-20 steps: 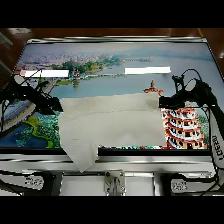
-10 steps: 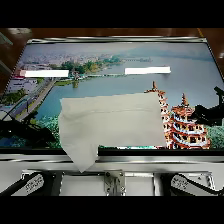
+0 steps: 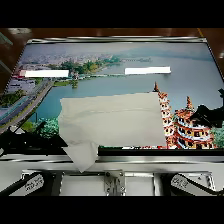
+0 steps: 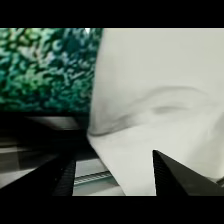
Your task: Fold the shirts.
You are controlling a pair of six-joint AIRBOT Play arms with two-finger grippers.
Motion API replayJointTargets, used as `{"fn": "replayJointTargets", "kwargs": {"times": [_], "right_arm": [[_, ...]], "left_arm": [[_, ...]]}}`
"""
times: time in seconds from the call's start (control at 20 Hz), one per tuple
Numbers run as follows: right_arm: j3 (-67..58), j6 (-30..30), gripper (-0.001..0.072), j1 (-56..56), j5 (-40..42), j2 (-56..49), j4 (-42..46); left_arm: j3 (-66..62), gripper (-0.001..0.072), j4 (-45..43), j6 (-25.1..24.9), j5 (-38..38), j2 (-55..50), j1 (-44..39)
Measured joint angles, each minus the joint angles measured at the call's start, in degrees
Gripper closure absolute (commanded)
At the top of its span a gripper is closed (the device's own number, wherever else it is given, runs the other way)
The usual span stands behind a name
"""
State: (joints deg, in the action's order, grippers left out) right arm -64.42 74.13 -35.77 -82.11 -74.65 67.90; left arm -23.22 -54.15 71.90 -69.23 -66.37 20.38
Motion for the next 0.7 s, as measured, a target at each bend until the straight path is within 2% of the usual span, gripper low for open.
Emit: {"fn": "replayJointTargets", "kwargs": {"times": [0.05, 0.15, 0.2, 0.25, 0.3, 0.35, 0.4, 0.7], "right_arm": [[0.00, -0.02, 0.0236, -0.02, 0.13, 0.00, -0.04], [0.02, 0.00, 0.0235, -0.02, 0.17, 0.00, -0.09], [0.02, 0.07, 0.0235, -0.04, 0.28, 0.00, -0.07], [0.02, 0.20, 0.0235, -0.04, 0.52, 0.00, -0.07], [0.07, 0.37, 0.0234, -0.04, 0.66, 0.00, -0.04], [0.35, 0.68, 0.0104, -0.04, 0.52, 0.02, 0.13], [1.07, 0.76, 0.0034, -0.04, 0.09, 0.02, 0.52], [15.26, -2.19, 0.0040, -0.07, -2.29, -0.07, -1.51]], "left_arm": [[0.26, 0.0154, 0.85, -0.63, 0.28, -1.03, -0.70], [0.55, 0.0297, 2.40, -1.51, 1.20, -2.67, -2.34], [0.72, 0.0463, 2.67, -1.77, 2.08, -3.17, -3.10], [0.92, 0.0578, 2.78, -2.10, 3.50, -3.58, -3.89], [1.01, 0.0660, 2.99, -2.27, 4.70, -3.85, -4.42], [1.09, 0.0664, 3.39, -2.32, 5.20, -4.02, -4.83], [1.14, 0.0664, 3.74, -2.34, 5.29, -4.17, -5.11], [1.25, 0.0664, 3.58, -3.56, 3.13, -3.98, -5.64]]}}
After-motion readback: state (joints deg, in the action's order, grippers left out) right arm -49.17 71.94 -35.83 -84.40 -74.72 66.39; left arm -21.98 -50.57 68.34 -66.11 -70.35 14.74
